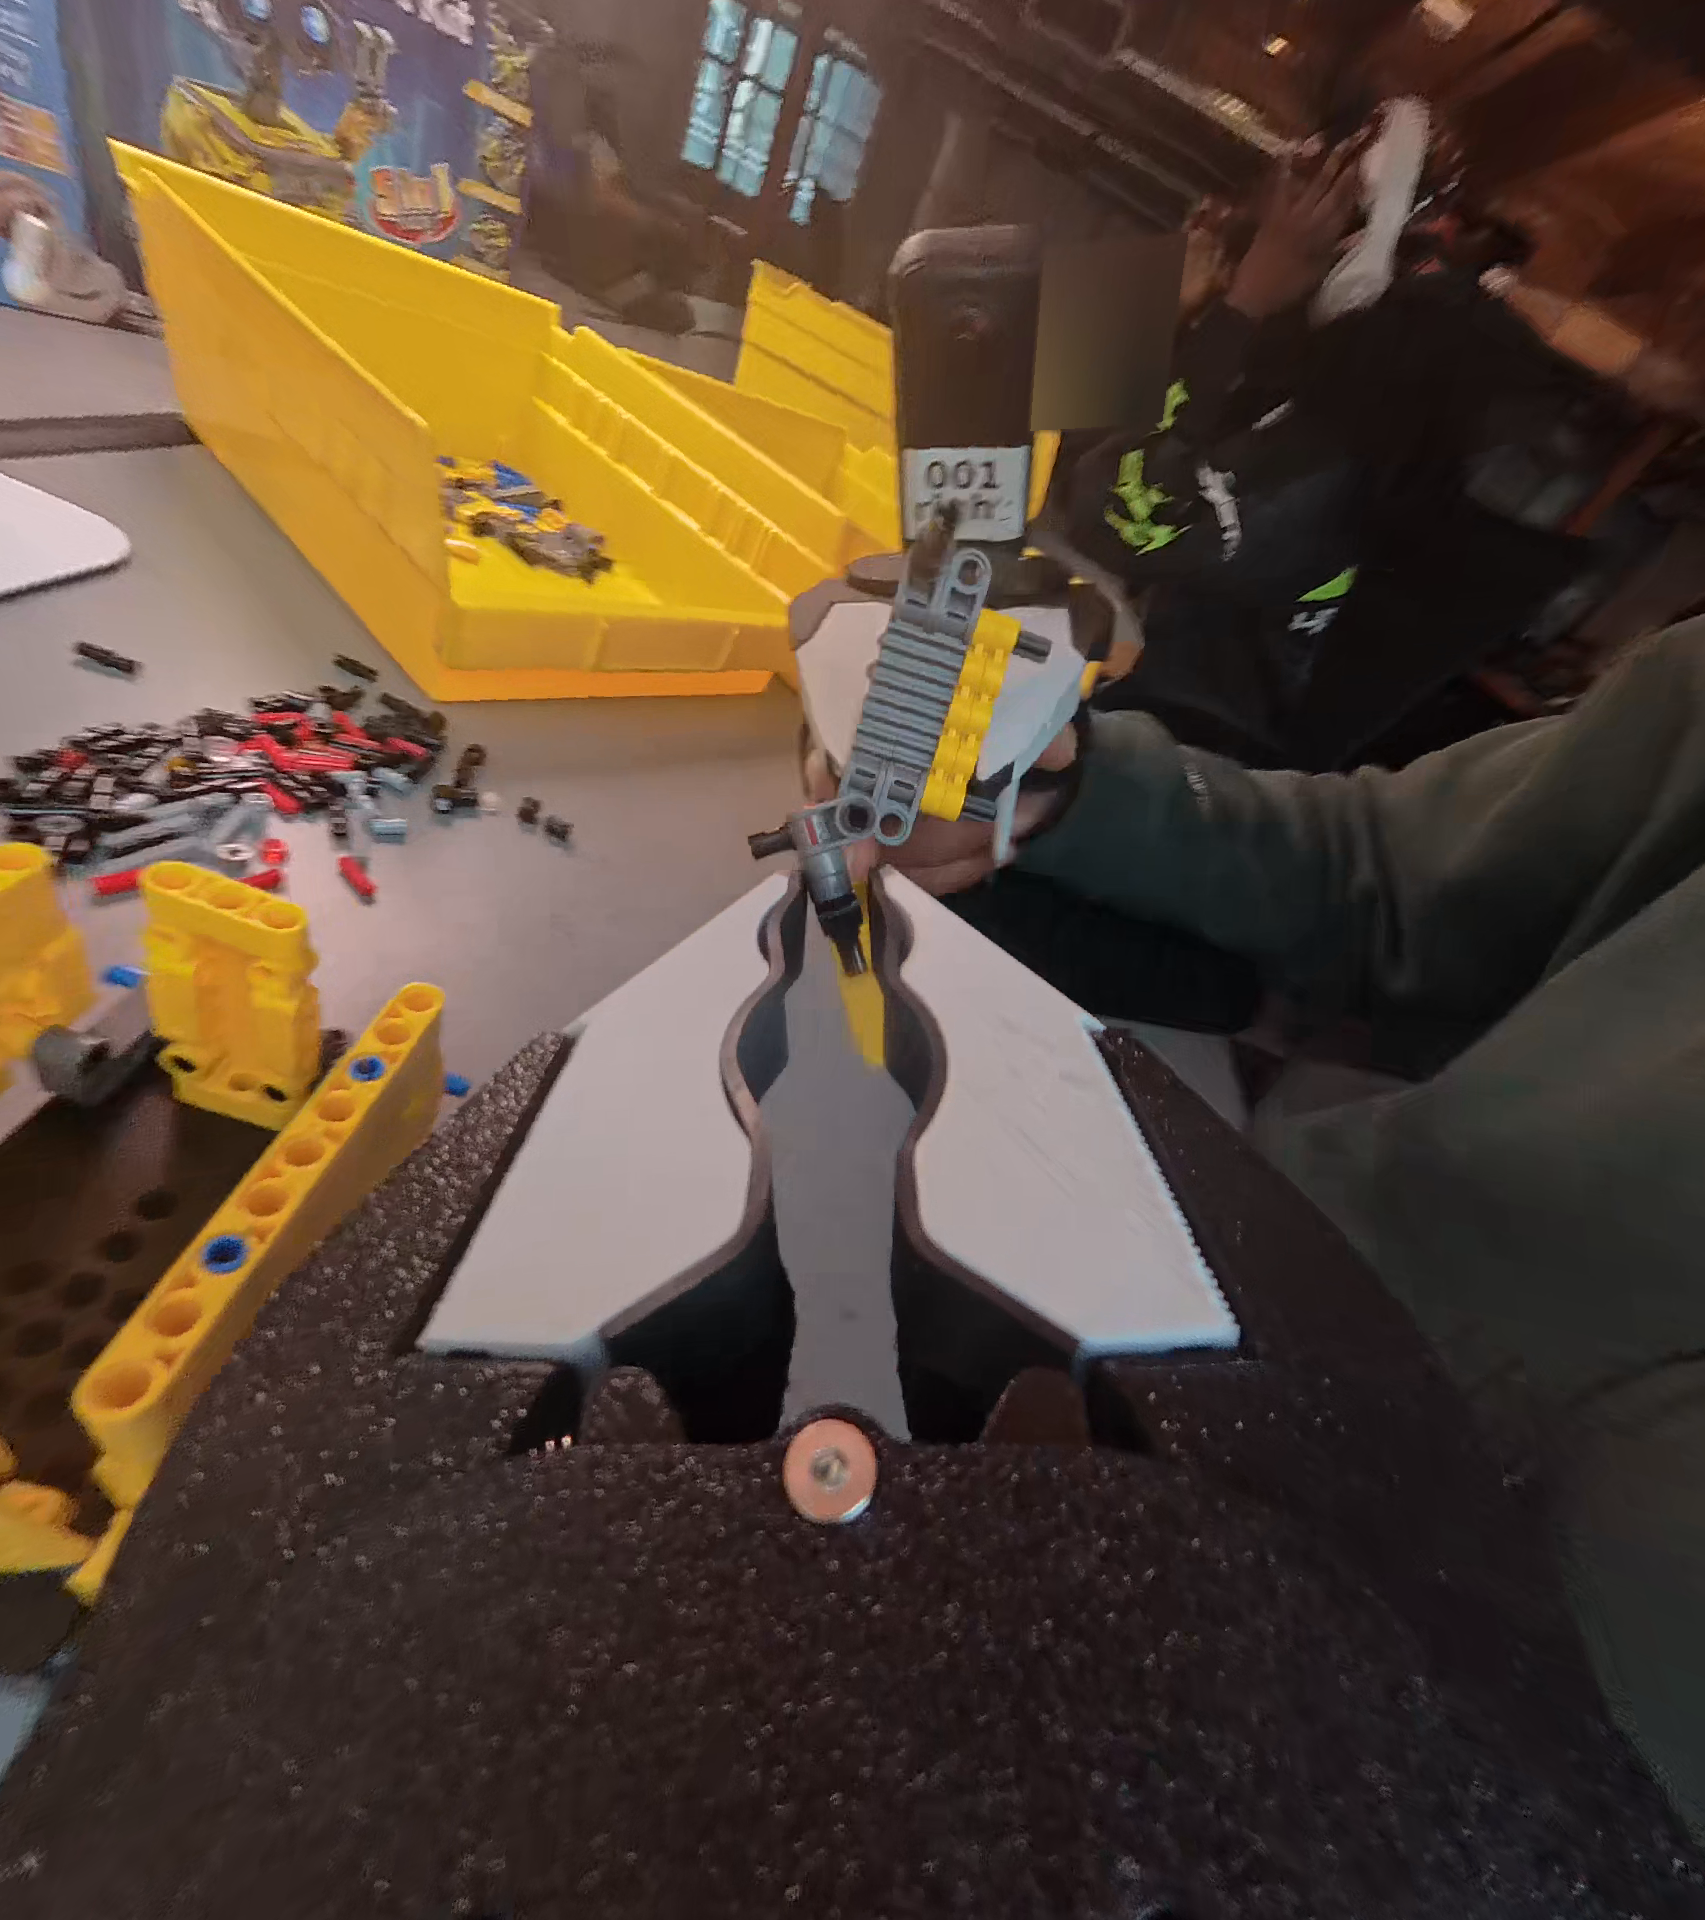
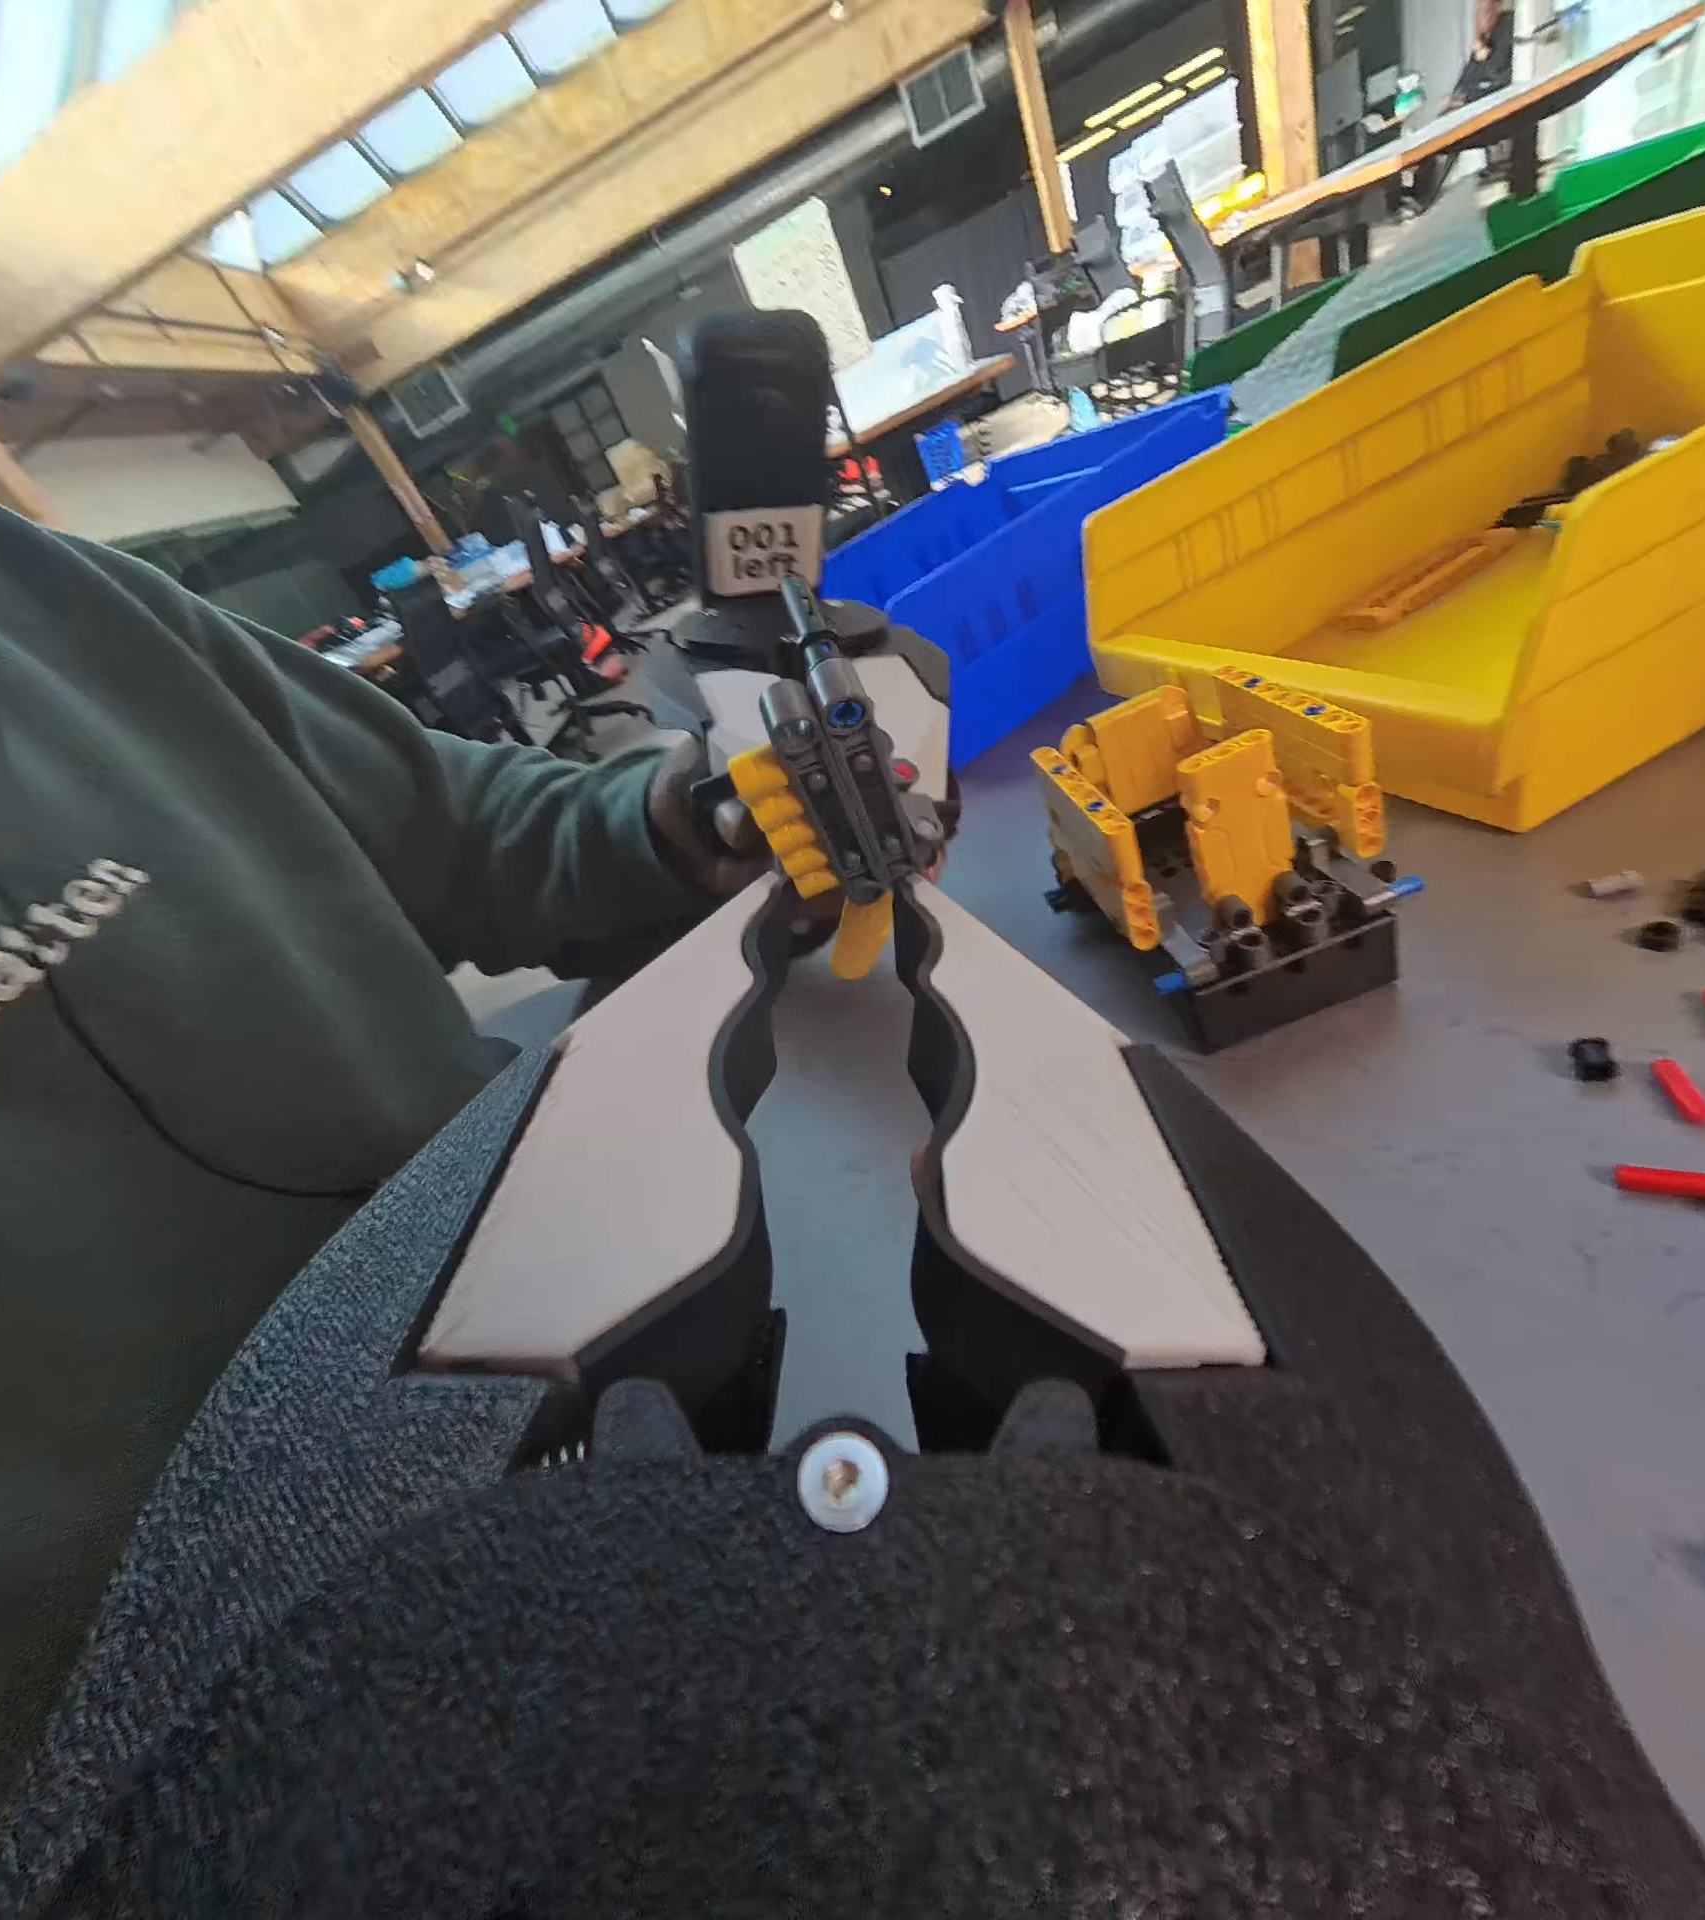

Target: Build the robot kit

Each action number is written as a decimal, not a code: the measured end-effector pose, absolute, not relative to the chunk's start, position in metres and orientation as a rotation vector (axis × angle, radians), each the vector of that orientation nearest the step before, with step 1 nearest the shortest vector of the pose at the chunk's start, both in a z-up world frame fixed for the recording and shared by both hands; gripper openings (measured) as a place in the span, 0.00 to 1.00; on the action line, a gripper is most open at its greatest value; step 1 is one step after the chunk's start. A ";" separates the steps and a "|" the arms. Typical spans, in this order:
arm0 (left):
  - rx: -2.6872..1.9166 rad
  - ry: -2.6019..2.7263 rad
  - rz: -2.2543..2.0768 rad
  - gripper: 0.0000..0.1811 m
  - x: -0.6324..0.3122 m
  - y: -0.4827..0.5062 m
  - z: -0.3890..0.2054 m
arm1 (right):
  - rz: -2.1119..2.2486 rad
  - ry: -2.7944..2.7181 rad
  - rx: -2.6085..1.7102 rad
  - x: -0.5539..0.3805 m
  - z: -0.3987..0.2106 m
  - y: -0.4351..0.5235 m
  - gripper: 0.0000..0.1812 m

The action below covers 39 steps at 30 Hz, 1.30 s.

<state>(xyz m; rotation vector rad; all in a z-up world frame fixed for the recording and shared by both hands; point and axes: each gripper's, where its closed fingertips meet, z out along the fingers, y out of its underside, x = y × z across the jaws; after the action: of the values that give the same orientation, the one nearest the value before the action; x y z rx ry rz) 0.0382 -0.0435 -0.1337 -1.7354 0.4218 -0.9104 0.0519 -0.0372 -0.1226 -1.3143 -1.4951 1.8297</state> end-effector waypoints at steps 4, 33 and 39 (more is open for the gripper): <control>-1.839 0.544 -0.478 0.04 0.021 -0.034 -0.154 | 1.598 -1.522 -1.354 0.043 -0.139 -0.027 0.17; -1.514 0.633 -1.000 0.25 0.059 -0.077 -0.096 | 1.429 -1.365 -0.864 0.047 -0.081 -0.062 0.04; -1.463 0.694 -0.987 0.14 0.067 -0.086 -0.090 | 1.485 -1.377 -0.823 0.052 -0.078 -0.072 0.05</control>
<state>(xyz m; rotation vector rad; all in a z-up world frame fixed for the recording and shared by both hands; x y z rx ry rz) 0.0667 -0.0857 -0.0898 -1.4635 0.6940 -0.9865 0.0521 -0.0724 -0.0777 -0.8233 -1.3766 1.4853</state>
